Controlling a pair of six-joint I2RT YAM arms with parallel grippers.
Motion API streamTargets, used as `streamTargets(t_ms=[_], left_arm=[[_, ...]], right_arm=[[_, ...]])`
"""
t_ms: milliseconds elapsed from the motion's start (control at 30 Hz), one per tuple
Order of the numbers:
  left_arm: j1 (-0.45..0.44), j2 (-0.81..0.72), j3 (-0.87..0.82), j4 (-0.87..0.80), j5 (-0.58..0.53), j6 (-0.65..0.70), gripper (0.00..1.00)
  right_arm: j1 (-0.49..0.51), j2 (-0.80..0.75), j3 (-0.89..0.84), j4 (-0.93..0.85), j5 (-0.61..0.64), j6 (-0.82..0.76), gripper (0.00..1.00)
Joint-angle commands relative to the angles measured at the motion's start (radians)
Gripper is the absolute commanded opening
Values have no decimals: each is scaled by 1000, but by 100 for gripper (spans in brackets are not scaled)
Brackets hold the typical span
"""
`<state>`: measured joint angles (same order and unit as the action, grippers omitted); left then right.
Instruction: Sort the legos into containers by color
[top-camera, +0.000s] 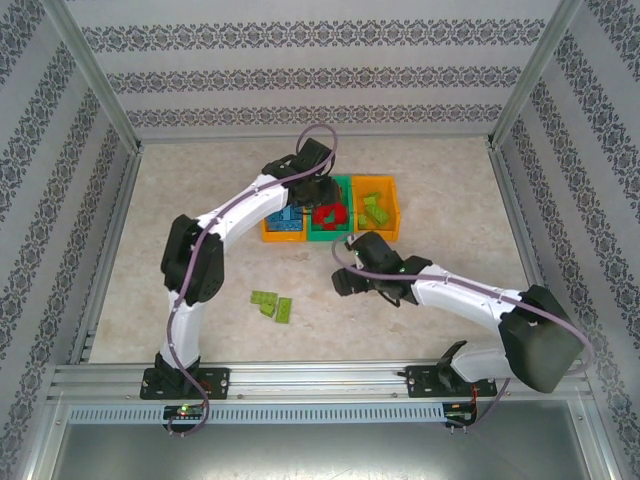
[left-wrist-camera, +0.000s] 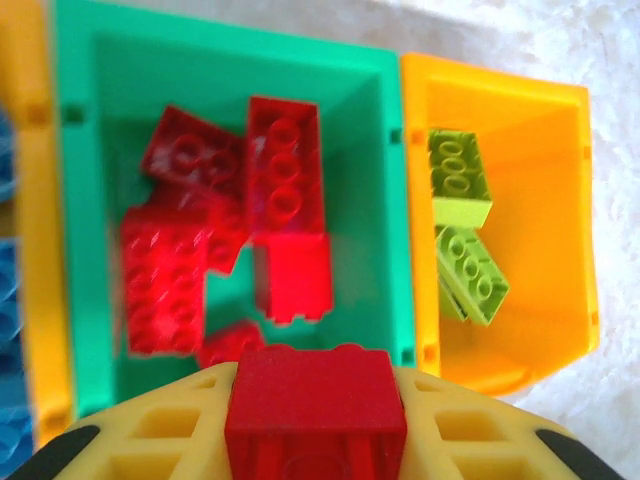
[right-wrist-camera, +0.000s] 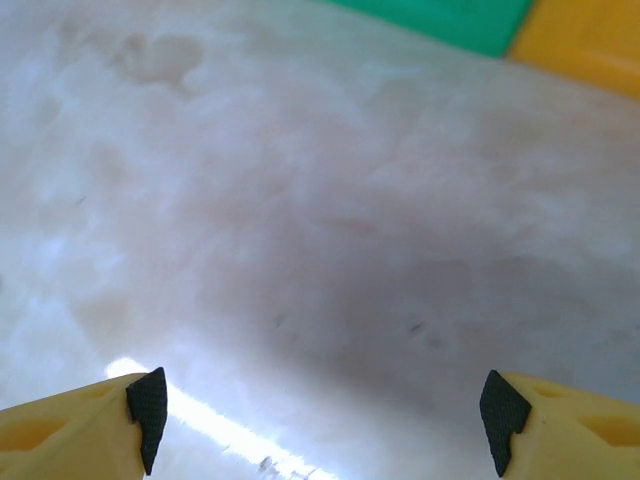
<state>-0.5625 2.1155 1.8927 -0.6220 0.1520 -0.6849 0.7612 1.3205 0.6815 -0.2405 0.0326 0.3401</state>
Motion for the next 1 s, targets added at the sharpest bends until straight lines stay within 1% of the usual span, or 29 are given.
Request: streamTargets(t_ms=[0, 100, 167, 367, 433, 600, 800, 967], left_arm=[[31, 71, 125, -54, 72, 73, 36], [43, 137, 189, -67, 104, 70, 38], [46, 169, 220, -70, 115, 67, 40], [46, 204, 242, -63, 135, 51, 61], [46, 201, 241, -68, 134, 47, 64], [47, 182, 229, -63, 137, 42, 68], [46, 152, 220, -44, 141, 38, 73], [46, 145, 215, -41, 140, 35, 73]], right_arm=[[97, -28, -28, 93, 23, -44, 87], [166, 29, 6, 92, -11, -66, 93], [203, 97, 72, 52, -6, -40, 94], [316, 271, 236, 47, -3, 38, 94], [338, 326, 290, 20, 2, 39, 93], [351, 406, 351, -3, -18, 69, 90], [350, 456, 361, -41, 11, 80, 81], [350, 487, 360, -15, 20, 111, 80]])
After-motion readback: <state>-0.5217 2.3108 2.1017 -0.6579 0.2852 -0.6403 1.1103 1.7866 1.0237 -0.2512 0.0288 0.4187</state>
